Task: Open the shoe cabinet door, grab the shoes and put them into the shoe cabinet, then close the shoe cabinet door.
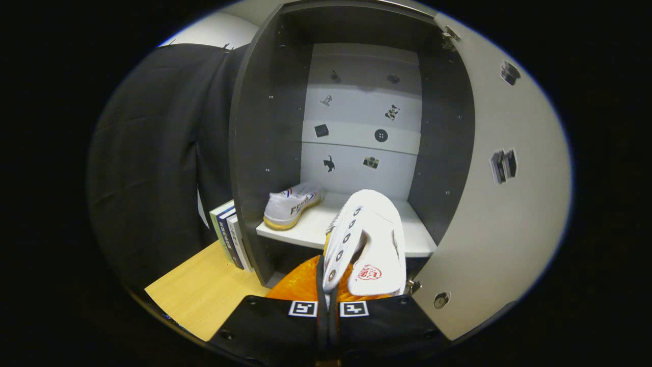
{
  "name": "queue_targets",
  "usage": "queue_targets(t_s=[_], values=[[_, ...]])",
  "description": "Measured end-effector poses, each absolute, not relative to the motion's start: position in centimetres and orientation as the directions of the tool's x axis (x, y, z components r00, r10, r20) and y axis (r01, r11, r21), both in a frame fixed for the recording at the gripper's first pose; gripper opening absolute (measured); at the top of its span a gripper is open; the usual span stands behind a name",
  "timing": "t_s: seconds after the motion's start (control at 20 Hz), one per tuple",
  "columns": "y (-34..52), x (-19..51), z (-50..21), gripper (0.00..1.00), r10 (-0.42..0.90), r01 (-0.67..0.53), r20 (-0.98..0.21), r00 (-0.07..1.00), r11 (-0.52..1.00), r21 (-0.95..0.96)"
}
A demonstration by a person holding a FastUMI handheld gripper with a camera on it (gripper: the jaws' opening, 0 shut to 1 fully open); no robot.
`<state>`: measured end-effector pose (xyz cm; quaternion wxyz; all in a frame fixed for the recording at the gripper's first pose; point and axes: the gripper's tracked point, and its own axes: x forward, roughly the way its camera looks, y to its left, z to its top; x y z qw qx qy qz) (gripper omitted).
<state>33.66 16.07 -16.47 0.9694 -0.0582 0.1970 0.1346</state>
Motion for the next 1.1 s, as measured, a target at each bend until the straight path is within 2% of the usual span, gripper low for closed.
queue_targets(t_s=[0.3,0.6,0.8,1.1], values=[[16.4,39.7,-12.1,0.02,0.202,-0.241,-0.339,0.919,0.968,-0.075],[15.2,46.8,-11.3,0.02,0.137,-0.180,-0.348,0.928,0.979,-0.094],[14.5,51.1,-13.1,0.02,0.095,-0.173,-0.384,0.919,0.969,-0.174],[13.7,54.9,-20.4,0.02,0.040,-0.180,-0.515,0.856,0.958,-0.224]])
